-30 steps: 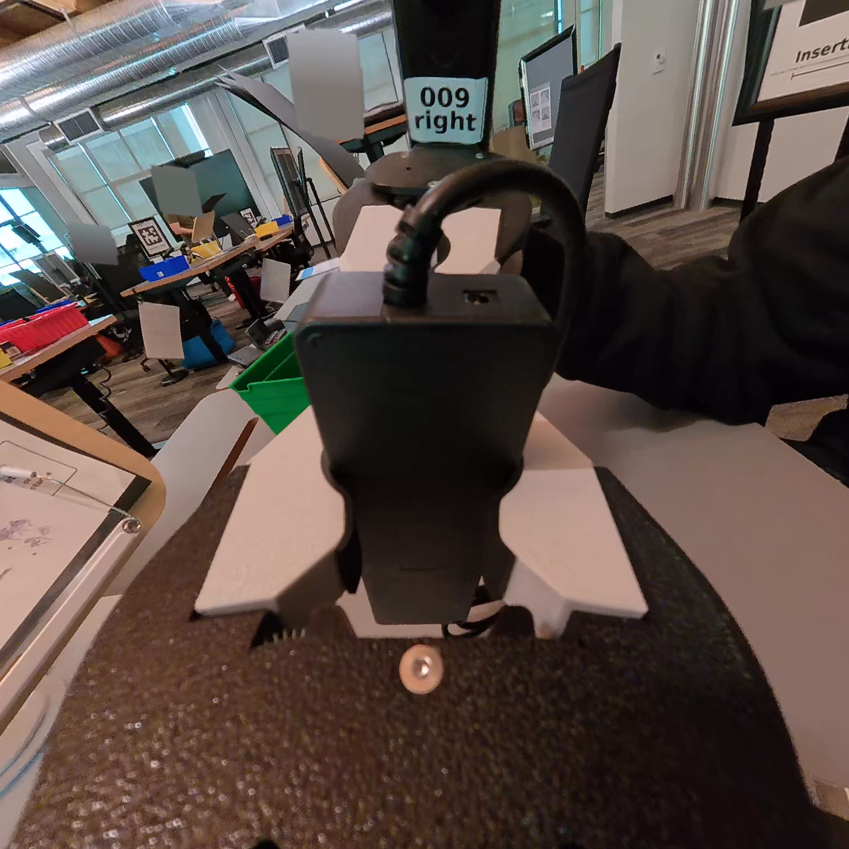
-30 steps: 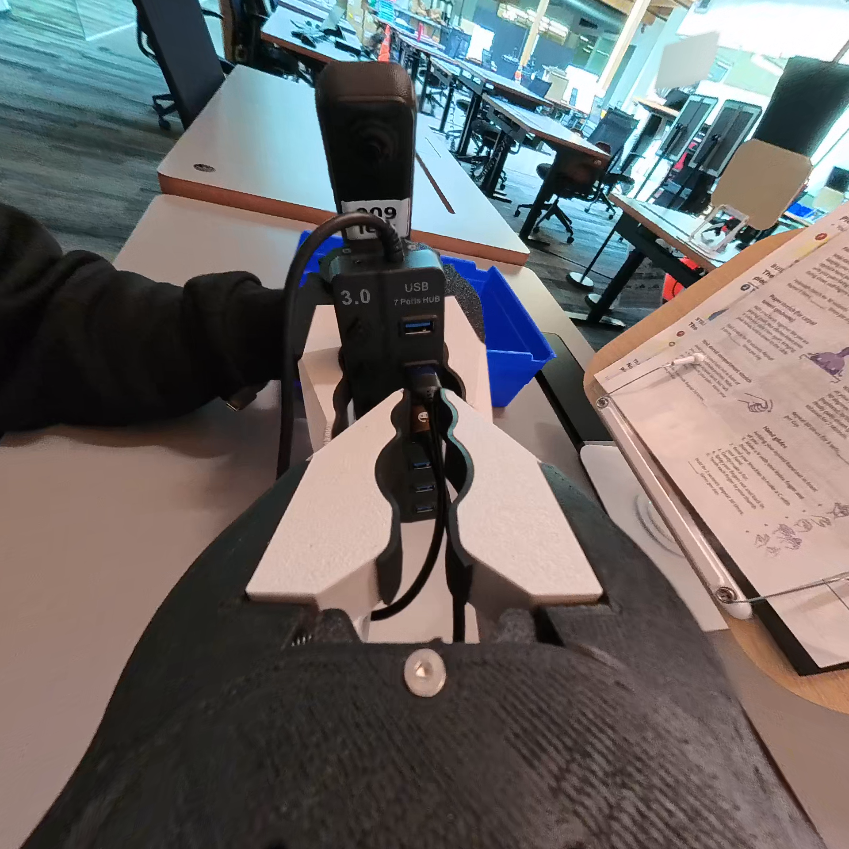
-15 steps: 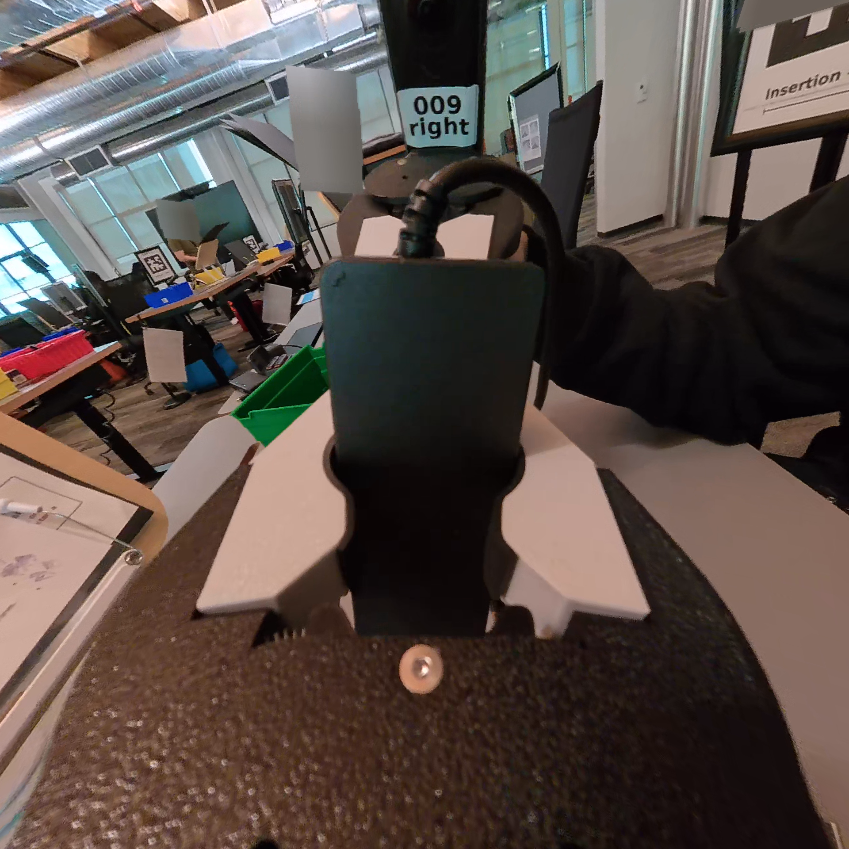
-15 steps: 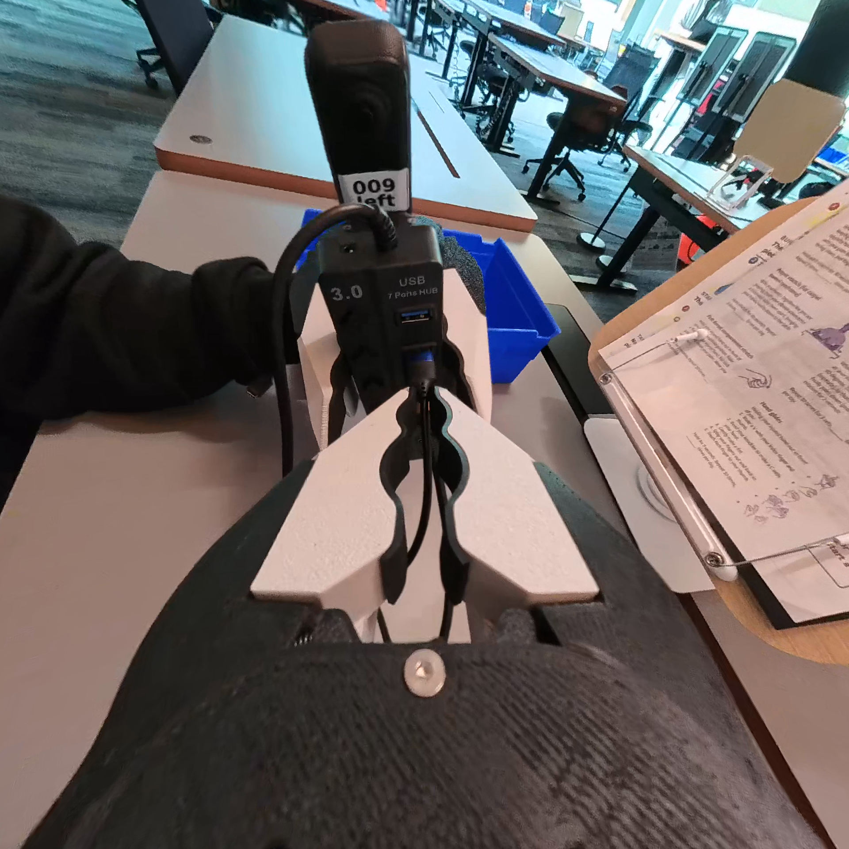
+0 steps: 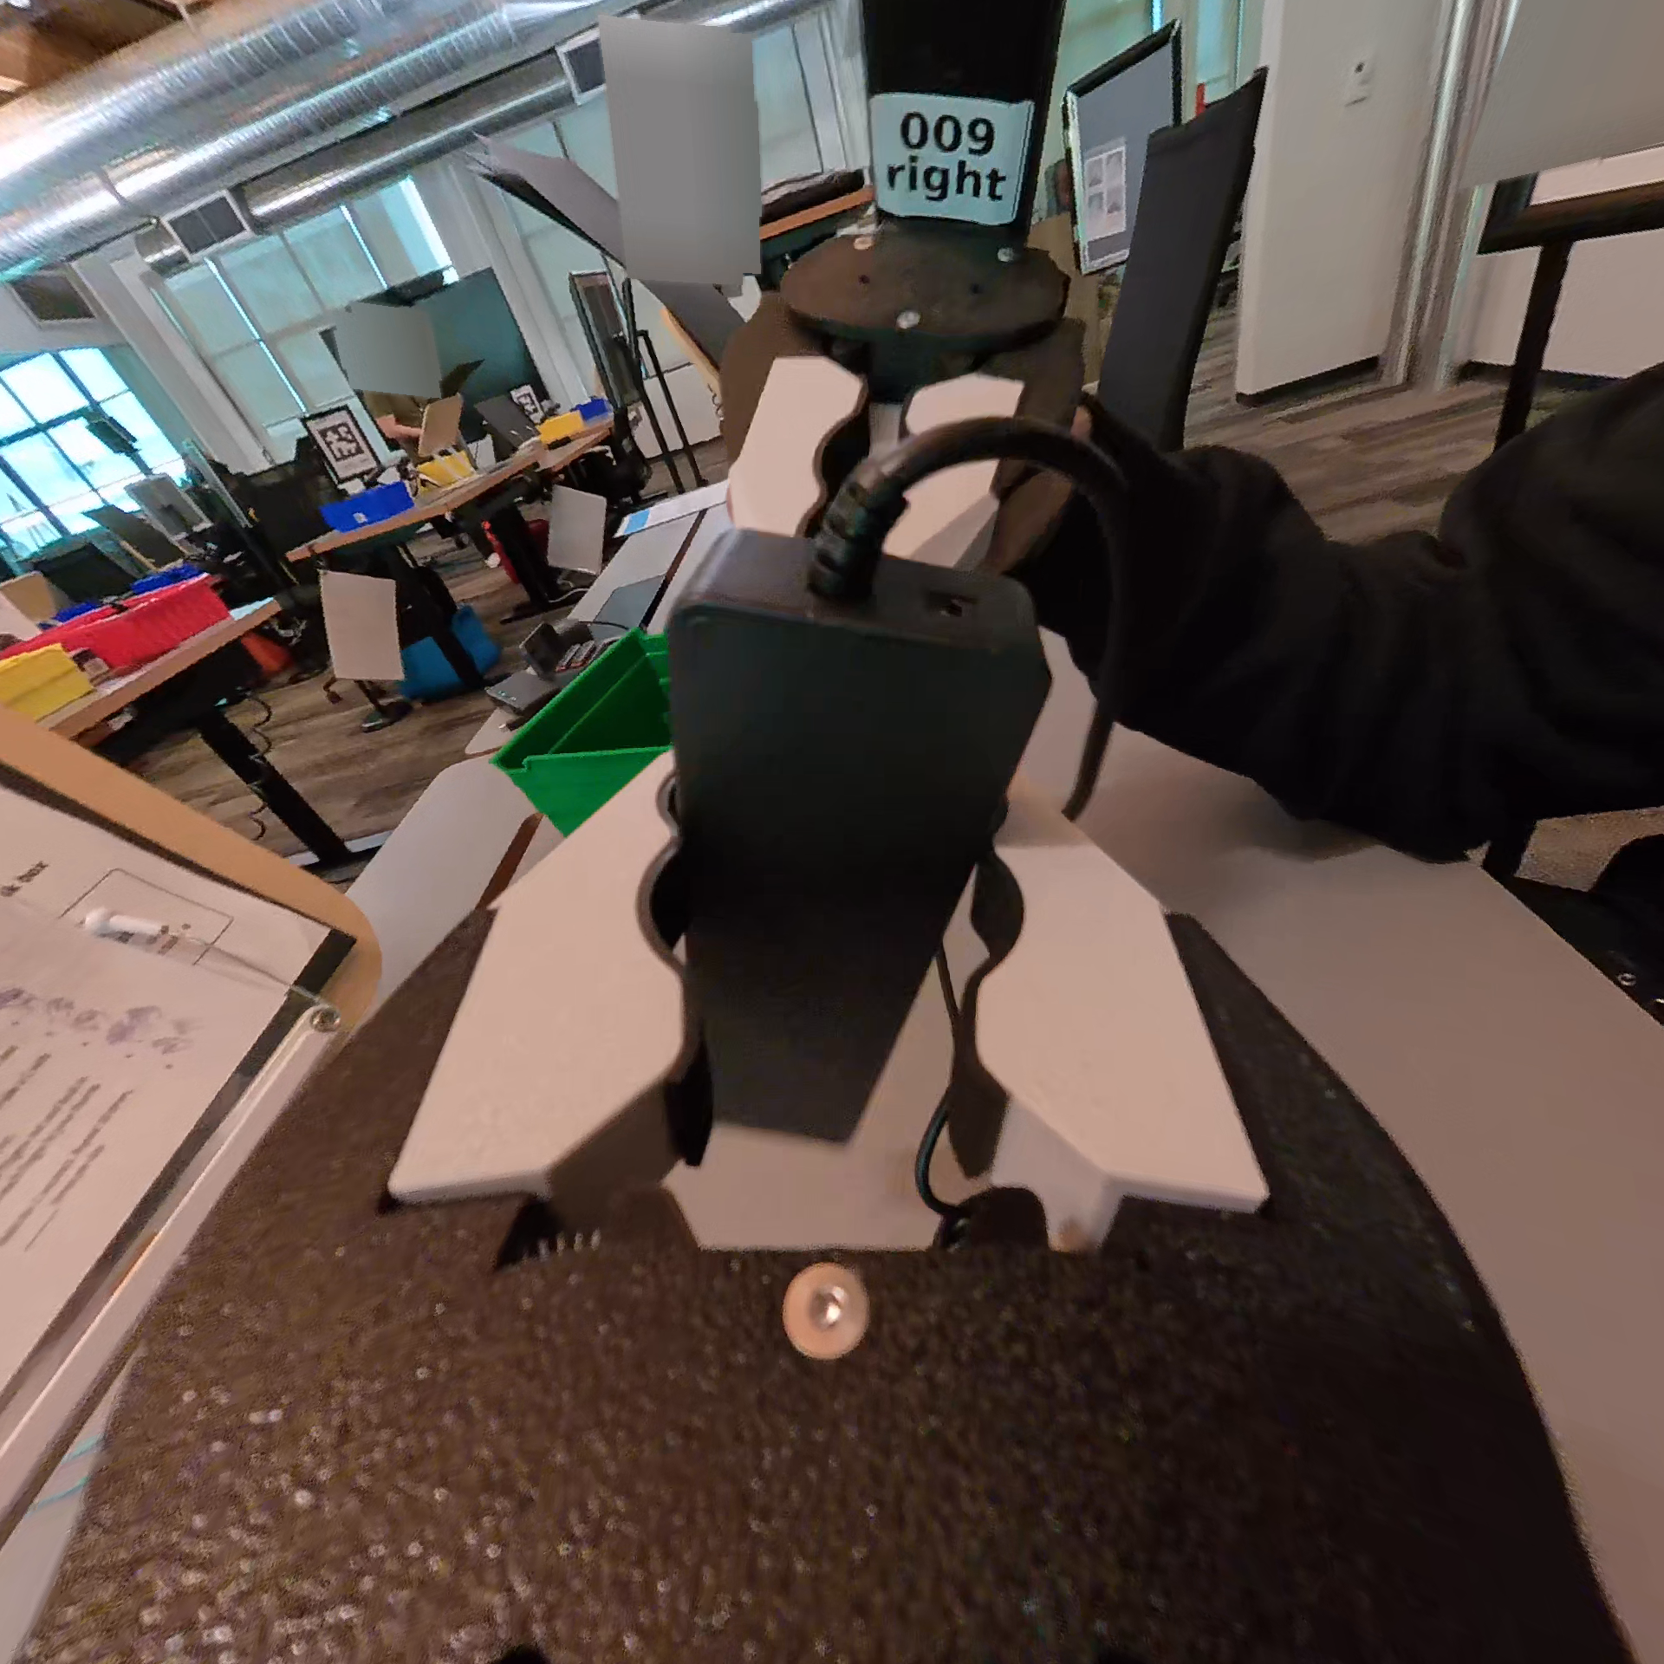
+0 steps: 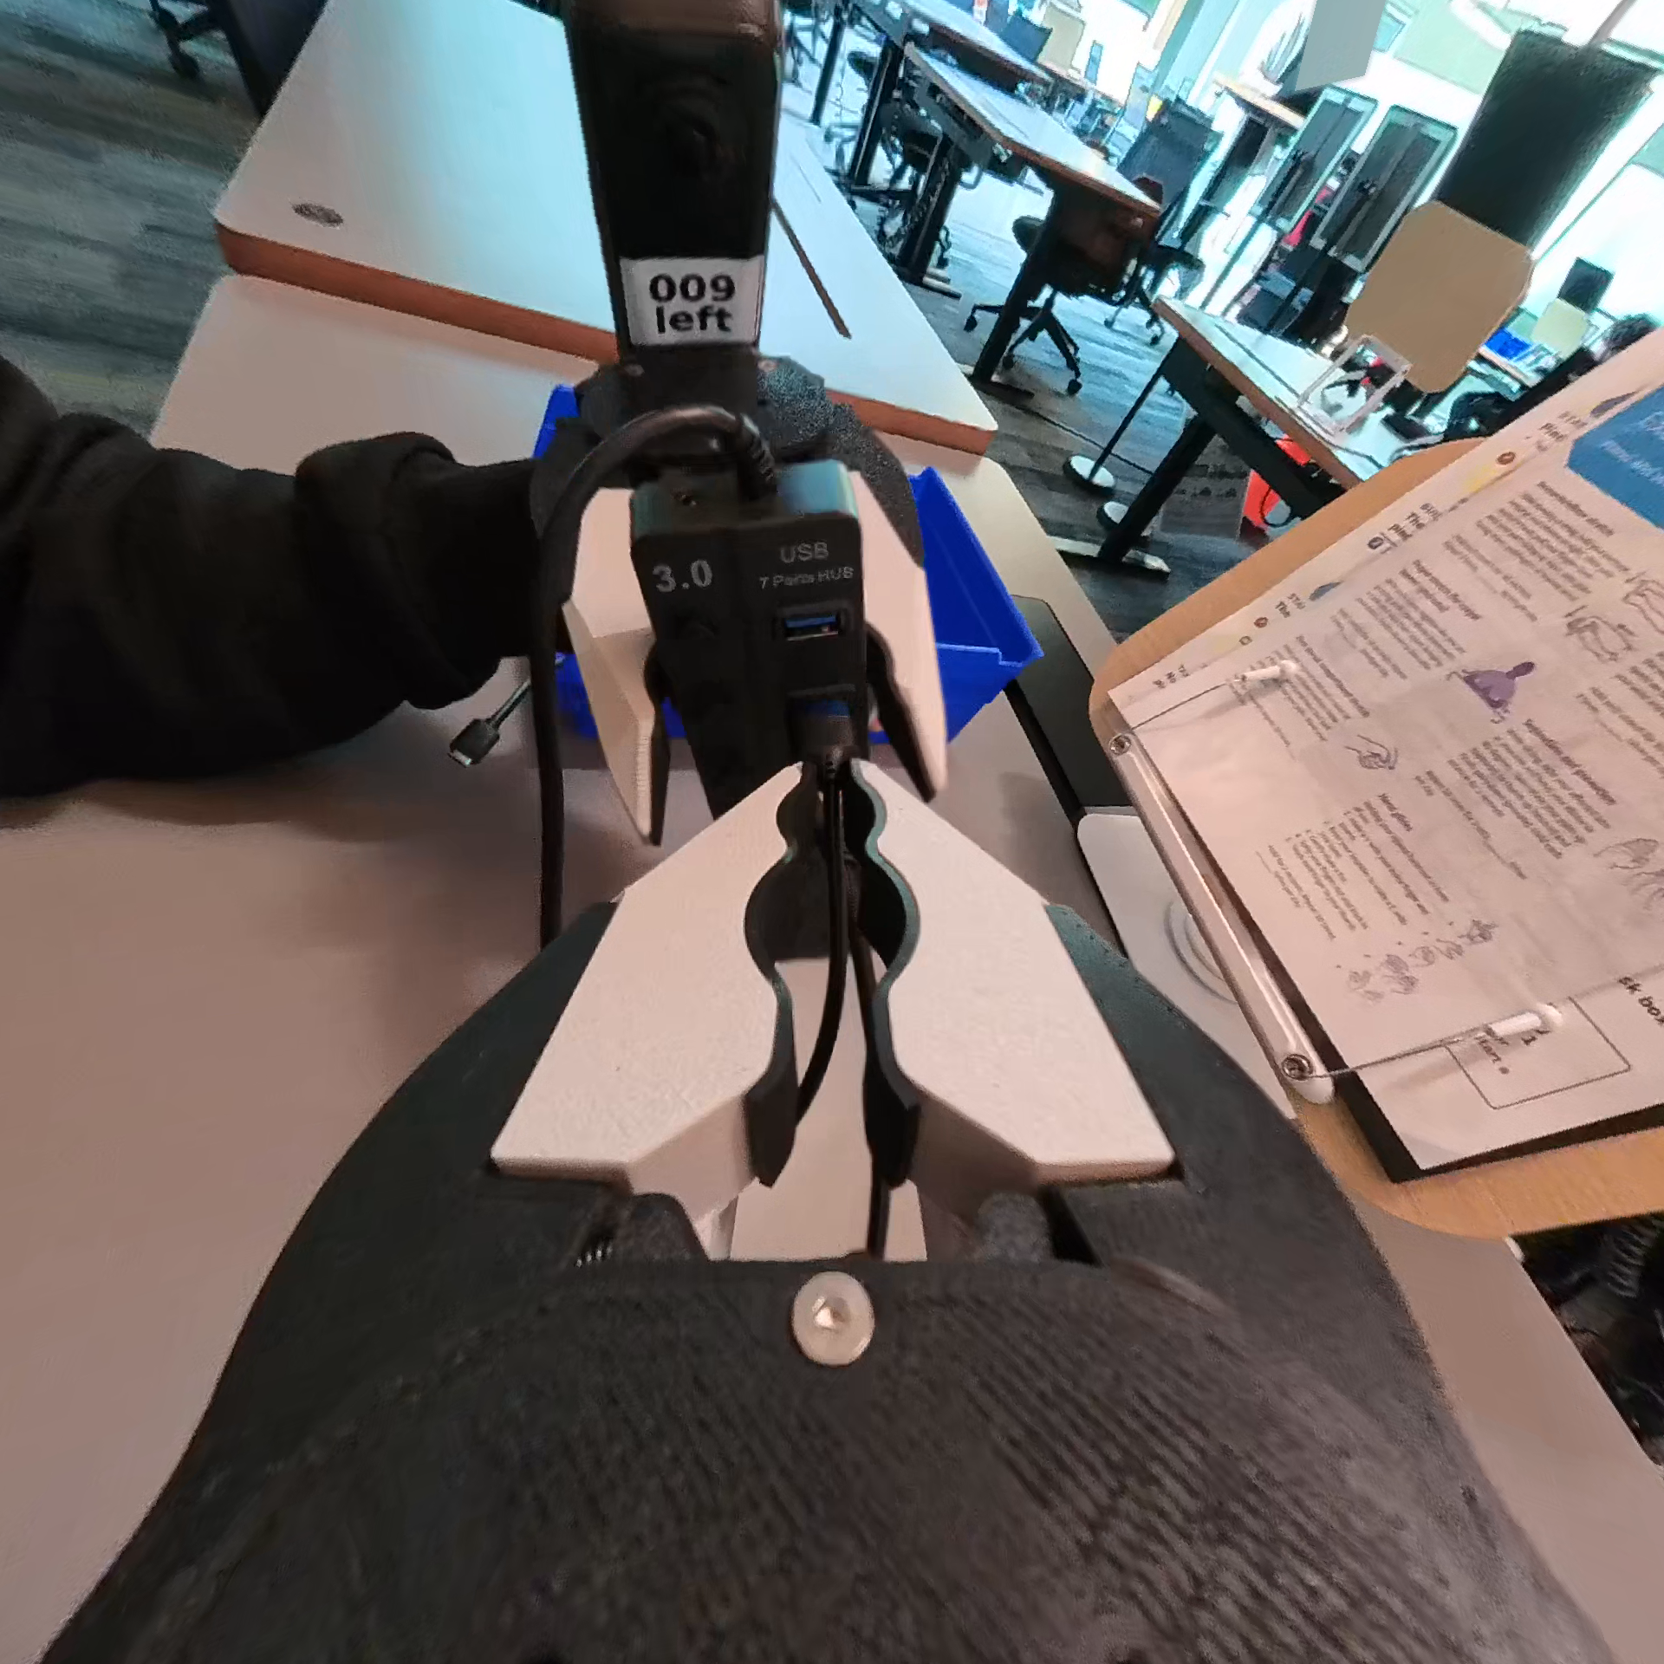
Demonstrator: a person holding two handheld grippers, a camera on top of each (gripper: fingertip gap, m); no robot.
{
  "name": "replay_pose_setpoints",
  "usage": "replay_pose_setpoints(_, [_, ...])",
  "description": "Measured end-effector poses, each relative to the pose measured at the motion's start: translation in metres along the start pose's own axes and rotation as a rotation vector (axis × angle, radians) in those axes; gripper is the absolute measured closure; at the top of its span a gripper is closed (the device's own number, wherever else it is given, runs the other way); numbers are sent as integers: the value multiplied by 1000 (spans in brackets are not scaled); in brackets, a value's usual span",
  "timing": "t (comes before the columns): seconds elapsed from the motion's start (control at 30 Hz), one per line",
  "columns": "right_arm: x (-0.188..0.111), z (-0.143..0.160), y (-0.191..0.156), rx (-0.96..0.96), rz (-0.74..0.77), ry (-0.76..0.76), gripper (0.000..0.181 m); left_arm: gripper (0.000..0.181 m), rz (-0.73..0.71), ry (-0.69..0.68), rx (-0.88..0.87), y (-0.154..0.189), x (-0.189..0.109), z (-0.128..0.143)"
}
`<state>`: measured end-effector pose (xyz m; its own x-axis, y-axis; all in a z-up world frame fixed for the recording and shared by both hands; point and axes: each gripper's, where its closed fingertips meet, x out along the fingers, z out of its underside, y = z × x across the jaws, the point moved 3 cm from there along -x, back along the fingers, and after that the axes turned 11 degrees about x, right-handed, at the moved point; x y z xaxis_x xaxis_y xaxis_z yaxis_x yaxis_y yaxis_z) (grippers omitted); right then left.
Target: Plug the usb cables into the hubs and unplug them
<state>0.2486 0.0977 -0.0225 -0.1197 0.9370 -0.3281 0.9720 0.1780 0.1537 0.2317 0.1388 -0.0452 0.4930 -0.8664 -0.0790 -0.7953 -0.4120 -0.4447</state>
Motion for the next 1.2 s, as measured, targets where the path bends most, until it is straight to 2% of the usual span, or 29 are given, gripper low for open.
replay_pose_setpoints(0.17, [-3,2,-2,1,-31,1,178,125,23,-40,42,4,0,7])
replay_pose_setpoints(0.3, [-3,3,0,26,-57,24,177,125,27,54,32,4,-7,-4])
replay_pose_setpoints(0.37, [-1,6,-1,28,-83,10,177,127,56,-5,67,8,-6,4])
replay_pose_setpoints(0.47, [4,15,7,23,-34,-37,177,128,0,-87,130,2,-3,14])
replay_pose_setpoints(0.67, [2,23,20,59,-21,-26,176,128,-13,-78,-32,-7,4,14])
replay_pose_setpoints(1.0, [-18,18,15,123,-55,-42,180,128,29,-63,-66,-1,10,4])
replay_pose_setpoints(1.03, [-23,19,21,128,-11,-47,180,128,4,-87,-63,-5,5,7])
replay_pose_setpoints(1.1, [-63,35,60,183,251,-93,180,128,-96,-91,-82,-23,-25,12])
replay_pose_setpoints(1.17, [-93,28,58,248,148,80,180,128,-141,-47,-89,-30,-45,7])
replay_pose_setpoints(1.2, [-101,25,61,261,162,128,180,128,-128,-26,-81,-28,-46,2])
